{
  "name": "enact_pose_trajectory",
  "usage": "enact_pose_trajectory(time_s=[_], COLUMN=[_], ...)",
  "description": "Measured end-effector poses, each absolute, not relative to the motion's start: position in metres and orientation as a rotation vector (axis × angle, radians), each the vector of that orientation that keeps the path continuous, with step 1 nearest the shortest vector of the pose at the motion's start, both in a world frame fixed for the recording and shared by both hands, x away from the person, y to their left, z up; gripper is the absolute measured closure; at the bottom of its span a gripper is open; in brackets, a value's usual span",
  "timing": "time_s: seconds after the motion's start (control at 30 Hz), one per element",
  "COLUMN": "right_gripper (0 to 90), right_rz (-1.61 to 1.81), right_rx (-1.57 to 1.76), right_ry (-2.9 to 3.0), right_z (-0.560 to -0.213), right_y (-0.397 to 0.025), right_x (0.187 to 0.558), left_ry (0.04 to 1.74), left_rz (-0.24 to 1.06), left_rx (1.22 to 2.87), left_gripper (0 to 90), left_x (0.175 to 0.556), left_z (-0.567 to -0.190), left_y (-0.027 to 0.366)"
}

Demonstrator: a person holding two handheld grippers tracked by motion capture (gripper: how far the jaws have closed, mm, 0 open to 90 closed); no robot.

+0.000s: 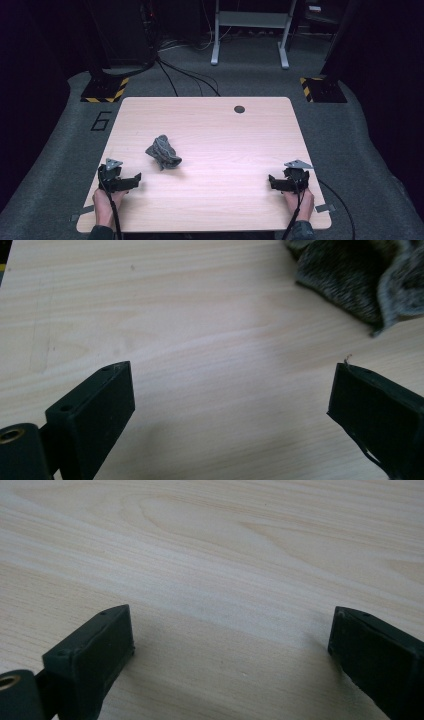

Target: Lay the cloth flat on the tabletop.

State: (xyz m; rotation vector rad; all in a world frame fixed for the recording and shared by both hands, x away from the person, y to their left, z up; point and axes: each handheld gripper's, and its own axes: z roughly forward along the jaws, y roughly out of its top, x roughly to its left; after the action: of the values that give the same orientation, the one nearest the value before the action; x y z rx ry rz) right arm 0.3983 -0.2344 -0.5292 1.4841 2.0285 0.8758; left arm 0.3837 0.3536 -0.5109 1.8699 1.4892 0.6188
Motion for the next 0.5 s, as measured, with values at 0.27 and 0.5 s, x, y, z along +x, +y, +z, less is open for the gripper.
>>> enact_pose_trajectory(time_s=[0.27, 0.5], right_gripper=[3.8, 4.0], right_rz=[0.876, 0.874], right_rx=[1.489, 1.483], right_ry=[2.027, 2.025], right_z=[-0.529, -0.529], right_y=[-0.234, -0.234], right_x=[0.398, 0.398], left_ry=[1.405, 1.348], left_rz=[0.628, 0.61], left_rx=[1.866, 1.863], left_gripper=[4.1, 5.0], left_x=[0.394, 0.409], left_z=[-0.483, -0.467], left_y=[0.341, 0.326])
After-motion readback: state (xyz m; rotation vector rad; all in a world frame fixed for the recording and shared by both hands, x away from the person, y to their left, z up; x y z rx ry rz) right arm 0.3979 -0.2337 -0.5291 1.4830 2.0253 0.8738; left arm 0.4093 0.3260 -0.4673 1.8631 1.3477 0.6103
